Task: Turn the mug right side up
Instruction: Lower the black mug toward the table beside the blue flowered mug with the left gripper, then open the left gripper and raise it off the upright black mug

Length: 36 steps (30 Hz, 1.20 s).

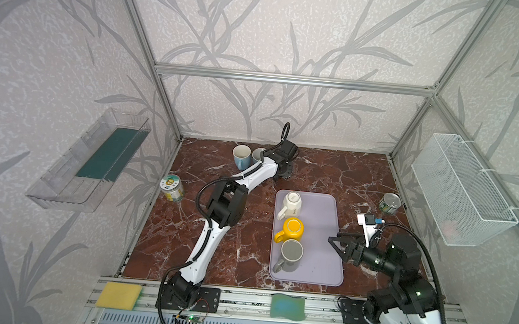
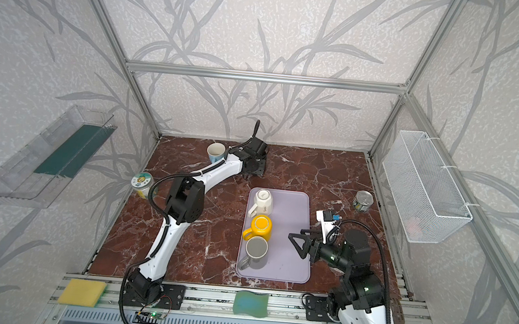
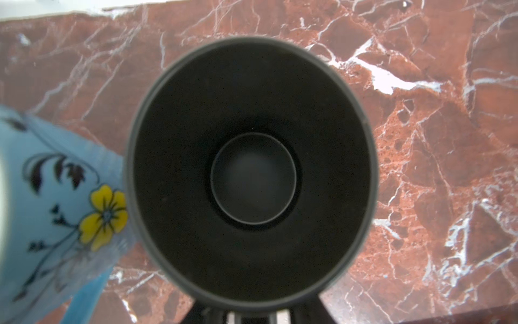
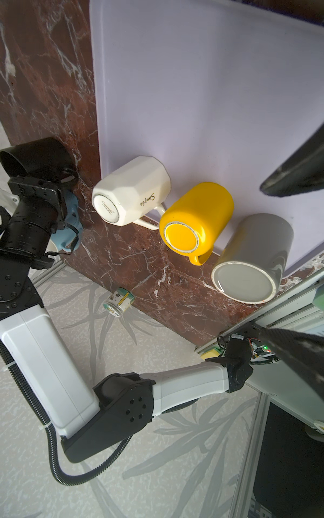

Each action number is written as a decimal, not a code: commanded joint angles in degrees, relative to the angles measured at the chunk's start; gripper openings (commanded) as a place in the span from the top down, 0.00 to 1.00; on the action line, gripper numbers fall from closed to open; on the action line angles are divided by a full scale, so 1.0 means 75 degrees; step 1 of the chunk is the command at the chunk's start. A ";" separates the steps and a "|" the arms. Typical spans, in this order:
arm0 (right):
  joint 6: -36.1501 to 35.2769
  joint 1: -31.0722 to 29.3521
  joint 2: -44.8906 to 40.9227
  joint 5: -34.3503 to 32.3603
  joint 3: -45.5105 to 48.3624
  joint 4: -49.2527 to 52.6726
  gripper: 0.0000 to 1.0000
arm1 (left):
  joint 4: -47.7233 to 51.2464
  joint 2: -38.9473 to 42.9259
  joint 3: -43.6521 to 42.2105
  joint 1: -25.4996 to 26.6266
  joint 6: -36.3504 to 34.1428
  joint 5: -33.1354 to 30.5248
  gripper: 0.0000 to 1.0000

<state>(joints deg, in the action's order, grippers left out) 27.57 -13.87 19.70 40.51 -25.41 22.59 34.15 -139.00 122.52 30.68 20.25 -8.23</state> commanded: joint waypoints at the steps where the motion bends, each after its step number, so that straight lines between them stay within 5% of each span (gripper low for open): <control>1: -0.0055 0.0033 -0.0067 0.0012 -0.0220 0.0045 0.25 | -0.0093 -0.0035 0.0108 -0.0027 0.0030 0.0024 0.51; 10: 0.0002 0.0033 -0.0049 0.0024 -0.0175 -0.0061 0.25 | -0.0018 0.0198 0.0099 -0.0024 -0.0027 0.0019 0.35; 36: 0.0109 0.0033 0.0560 0.0154 -0.0027 -0.0830 0.25 | 0.0232 0.1660 -0.0273 -0.0013 -0.0507 0.0025 0.25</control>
<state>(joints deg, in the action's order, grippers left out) 28.05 -13.87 23.66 41.04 -25.41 18.11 35.09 -131.02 122.04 30.63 17.69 -7.64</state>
